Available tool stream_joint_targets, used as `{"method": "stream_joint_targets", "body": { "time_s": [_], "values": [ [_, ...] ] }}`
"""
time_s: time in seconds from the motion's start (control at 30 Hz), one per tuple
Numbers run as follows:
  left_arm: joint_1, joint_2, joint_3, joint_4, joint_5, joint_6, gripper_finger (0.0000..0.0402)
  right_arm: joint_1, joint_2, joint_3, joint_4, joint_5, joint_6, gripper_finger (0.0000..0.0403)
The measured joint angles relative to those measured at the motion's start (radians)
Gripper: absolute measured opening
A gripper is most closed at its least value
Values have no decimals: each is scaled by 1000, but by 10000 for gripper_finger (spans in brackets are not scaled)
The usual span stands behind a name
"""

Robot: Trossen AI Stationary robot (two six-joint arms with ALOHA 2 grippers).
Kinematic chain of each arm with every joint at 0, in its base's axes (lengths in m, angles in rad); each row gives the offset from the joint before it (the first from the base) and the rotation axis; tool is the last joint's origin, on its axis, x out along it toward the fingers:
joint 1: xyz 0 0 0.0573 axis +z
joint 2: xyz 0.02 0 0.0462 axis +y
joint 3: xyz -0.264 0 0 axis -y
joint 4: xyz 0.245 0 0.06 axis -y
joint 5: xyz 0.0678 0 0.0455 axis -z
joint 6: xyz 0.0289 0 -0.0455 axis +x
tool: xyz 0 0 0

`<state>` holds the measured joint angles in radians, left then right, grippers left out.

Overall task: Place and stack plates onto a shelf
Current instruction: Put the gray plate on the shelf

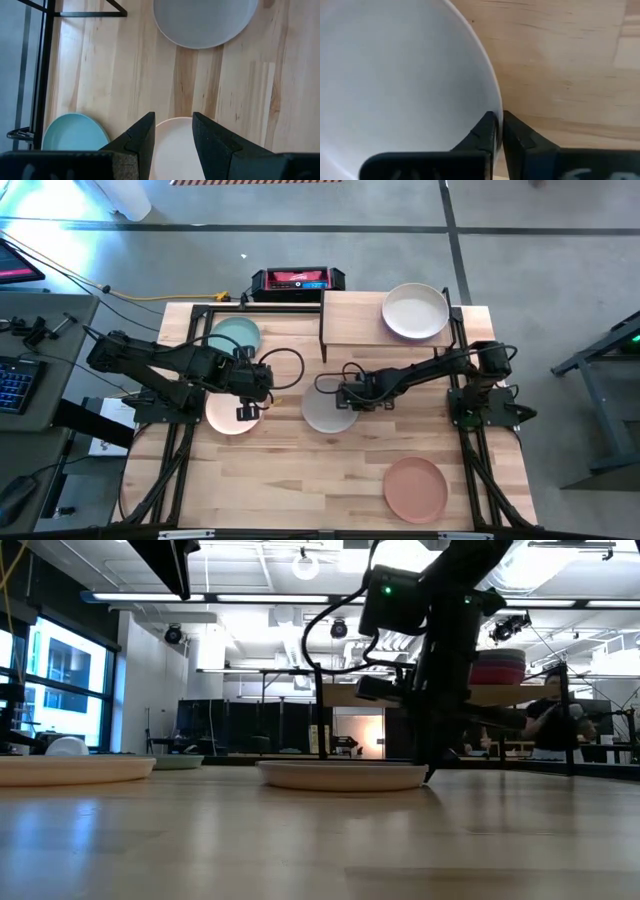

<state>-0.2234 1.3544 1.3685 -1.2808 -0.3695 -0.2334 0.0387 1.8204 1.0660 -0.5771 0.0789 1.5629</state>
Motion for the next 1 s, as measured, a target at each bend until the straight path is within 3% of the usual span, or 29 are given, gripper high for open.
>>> {"method": "stream_joint_targets", "body": {
  "time_s": [0.33,1.0],
  "values": [
    [0,0,0,-1,0,-27,120,1,-26,-1,-28,-46,-28,1],
    [0,0,0,-2,0,-46,120,3,-310,-1,-128,-36,-106,0]
  ]
}}
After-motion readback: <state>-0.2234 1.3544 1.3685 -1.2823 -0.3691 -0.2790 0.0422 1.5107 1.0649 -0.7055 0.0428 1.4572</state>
